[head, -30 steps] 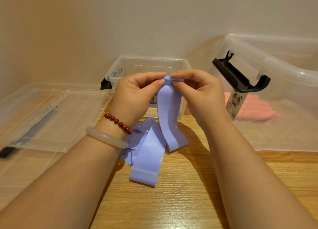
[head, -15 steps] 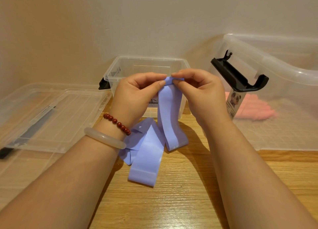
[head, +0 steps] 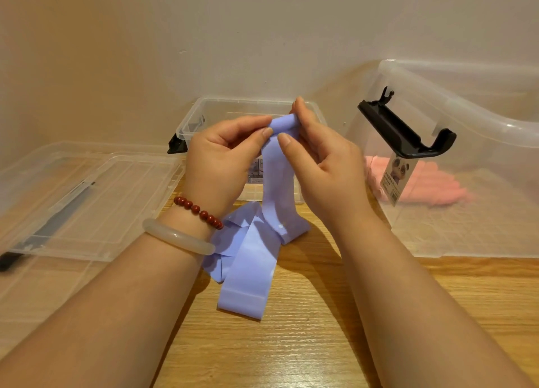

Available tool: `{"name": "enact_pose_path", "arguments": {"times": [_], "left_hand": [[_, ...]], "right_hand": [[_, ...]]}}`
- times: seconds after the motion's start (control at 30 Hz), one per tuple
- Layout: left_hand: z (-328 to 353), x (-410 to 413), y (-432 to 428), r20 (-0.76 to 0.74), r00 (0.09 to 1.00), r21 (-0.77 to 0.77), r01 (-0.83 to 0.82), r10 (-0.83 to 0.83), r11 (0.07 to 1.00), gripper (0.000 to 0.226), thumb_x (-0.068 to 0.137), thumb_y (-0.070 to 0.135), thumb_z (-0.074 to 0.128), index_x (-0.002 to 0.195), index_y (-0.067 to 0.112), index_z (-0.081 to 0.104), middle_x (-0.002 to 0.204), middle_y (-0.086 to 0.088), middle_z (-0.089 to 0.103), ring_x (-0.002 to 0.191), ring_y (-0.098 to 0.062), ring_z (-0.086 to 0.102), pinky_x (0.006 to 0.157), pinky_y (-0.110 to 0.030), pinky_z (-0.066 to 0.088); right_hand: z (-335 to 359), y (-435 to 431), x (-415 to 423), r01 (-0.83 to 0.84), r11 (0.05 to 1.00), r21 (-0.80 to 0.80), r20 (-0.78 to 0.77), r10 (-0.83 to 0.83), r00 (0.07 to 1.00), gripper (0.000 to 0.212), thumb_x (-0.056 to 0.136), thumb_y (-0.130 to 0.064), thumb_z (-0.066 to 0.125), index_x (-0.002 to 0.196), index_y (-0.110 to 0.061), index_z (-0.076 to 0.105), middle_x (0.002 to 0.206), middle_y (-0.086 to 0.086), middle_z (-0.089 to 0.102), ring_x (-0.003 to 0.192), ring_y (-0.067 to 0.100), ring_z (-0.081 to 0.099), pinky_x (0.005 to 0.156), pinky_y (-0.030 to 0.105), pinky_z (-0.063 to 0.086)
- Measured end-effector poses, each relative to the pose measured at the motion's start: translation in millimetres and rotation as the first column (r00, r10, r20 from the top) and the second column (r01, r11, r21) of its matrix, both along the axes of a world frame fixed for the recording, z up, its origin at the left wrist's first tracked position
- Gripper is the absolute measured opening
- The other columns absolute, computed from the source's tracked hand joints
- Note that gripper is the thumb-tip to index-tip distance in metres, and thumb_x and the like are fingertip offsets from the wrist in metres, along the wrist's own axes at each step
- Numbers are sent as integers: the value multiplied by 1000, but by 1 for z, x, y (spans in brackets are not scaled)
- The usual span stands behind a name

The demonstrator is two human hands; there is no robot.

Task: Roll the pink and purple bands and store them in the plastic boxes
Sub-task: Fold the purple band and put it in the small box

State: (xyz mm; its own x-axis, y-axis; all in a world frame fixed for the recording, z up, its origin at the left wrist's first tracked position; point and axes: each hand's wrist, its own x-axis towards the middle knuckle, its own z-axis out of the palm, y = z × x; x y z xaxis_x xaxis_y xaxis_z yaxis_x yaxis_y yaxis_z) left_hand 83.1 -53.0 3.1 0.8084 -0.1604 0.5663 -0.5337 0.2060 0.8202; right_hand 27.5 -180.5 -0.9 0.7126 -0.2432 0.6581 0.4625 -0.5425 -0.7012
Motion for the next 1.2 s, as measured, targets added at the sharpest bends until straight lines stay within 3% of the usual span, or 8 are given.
{"name": "enact_pose_path", "arguments": {"times": [0.07,0.2,0.27,0.37,0.53,0.73,0.93,1.2], "left_hand": [[0,0,0,6,1000,14,-5,4,1000,21,86,3,68,96,21,72,90,10,74,92,-9,70,79,-20,53],[0,1,0,5,1000,19,-4,4,1000,22,86,3,68,94,23,72,87,13,74,91,-8,70,79,-19,52],[-1,2,0,2,1000,11,-7,7,1000,22,86,3,69,92,23,73,86,12,74,91,-8,70,79,-20,52],[-1,4,-1,-2,1000,43,4,-4,999,25,86,2,68,94,26,72,88,12,74,91,-8,70,80,-23,53],[-2,4,0,-61,995,72,87,-83,994,29,87,-1,66,101,24,68,89,13,74,93,-7,69,81,-24,55],[-1,1,-1,-79,992,39,100,-97,994,25,90,-2,60,95,20,71,83,10,74,84,-8,70,69,-21,54],[-2,1,0,-92,990,92,116,-108,989,24,88,3,66,97,25,71,82,7,74,84,-9,70,73,-26,56],[-1,1,1,-57,997,74,62,-58,995,21,88,1,65,91,20,72,85,10,75,88,-11,70,79,-29,57]], "right_hand": [[-1,0,0,10,1000,-19,6,-10,1000,60,90,-32,58,145,-13,44,111,-18,60,106,6,62,95,27,51],[-2,-4,2,15,1000,3,22,-15,1000,50,92,-26,59,139,-13,52,104,-46,50,102,-18,53,93,13,45],[0,-6,3,14,995,98,44,-18,999,41,94,-20,62,134,-14,58,107,-34,57,101,-18,56,90,10,45],[4,-10,4,12,978,208,42,-22,999,30,91,-14,67,119,-26,66,94,-17,69,91,-6,65,82,15,50],[6,-16,5,-33,959,283,21,29,999,24,89,-4,67,87,-28,72,82,-12,71,83,3,67,76,19,51],[6,-17,4,-73,944,320,8,75,997,23,88,2,65,86,-19,73,84,-7,72,84,6,67,77,19,51],[8,-17,1,-123,931,343,18,125,992,33,87,12,59,79,-18,71,92,-7,72,90,1,68,79,17,51],[8,-17,0,-93,957,273,-55,112,992,20,88,-3,68,97,-21,70,95,1,73,91,9,69,77,20,52]]}}
